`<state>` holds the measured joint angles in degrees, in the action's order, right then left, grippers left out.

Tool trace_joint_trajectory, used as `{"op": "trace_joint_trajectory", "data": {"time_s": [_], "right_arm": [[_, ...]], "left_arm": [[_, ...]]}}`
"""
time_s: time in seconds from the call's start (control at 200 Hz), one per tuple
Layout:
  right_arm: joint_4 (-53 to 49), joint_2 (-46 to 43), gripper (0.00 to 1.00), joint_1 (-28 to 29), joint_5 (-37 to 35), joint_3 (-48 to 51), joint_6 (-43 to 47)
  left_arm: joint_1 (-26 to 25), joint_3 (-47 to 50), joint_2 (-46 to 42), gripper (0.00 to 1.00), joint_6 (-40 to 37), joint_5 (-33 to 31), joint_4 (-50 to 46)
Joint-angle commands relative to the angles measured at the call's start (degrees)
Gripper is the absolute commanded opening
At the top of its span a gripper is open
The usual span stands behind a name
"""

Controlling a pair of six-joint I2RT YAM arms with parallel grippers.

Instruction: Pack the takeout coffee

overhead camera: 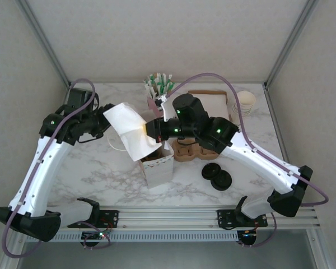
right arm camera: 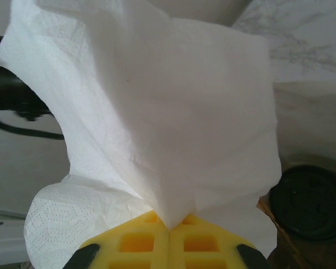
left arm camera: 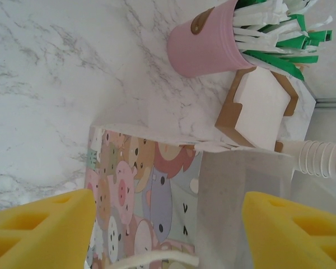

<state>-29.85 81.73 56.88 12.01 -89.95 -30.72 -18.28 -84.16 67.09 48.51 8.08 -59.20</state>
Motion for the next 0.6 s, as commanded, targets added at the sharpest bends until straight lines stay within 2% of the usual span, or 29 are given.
{"op": "trace_joint_trajectory", "data": {"time_s": [0.0, 0.23, 0.496, 0.591], "right_arm": [[-1.7, 0.6, 0.00, -0.1, -3.0, 0.1, -0.7], [-6.8, 2.4, 0.00, 0.0, -7.9, 0.2, 0.8], [-11.0, 5.9, 0.00, 0.3, -11.8, -2.0, 2.4], [-11.9, 7.2, 0.04, 0.9, -12.6, -2.9, 2.9]], "left_arm": [[-0.4, 0.9, -1.8, 0.68, 0.9, -1.5, -1.6], [-0.4, 1.5, -2.8, 0.66, 0.9, -2.0, -2.1], [-0.4, 2.6, -3.6, 0.44, 1.4, -1.6, -1.8], [-0.4, 2.9, -3.8, 0.38, 1.3, -1.2, -2.0]]}}
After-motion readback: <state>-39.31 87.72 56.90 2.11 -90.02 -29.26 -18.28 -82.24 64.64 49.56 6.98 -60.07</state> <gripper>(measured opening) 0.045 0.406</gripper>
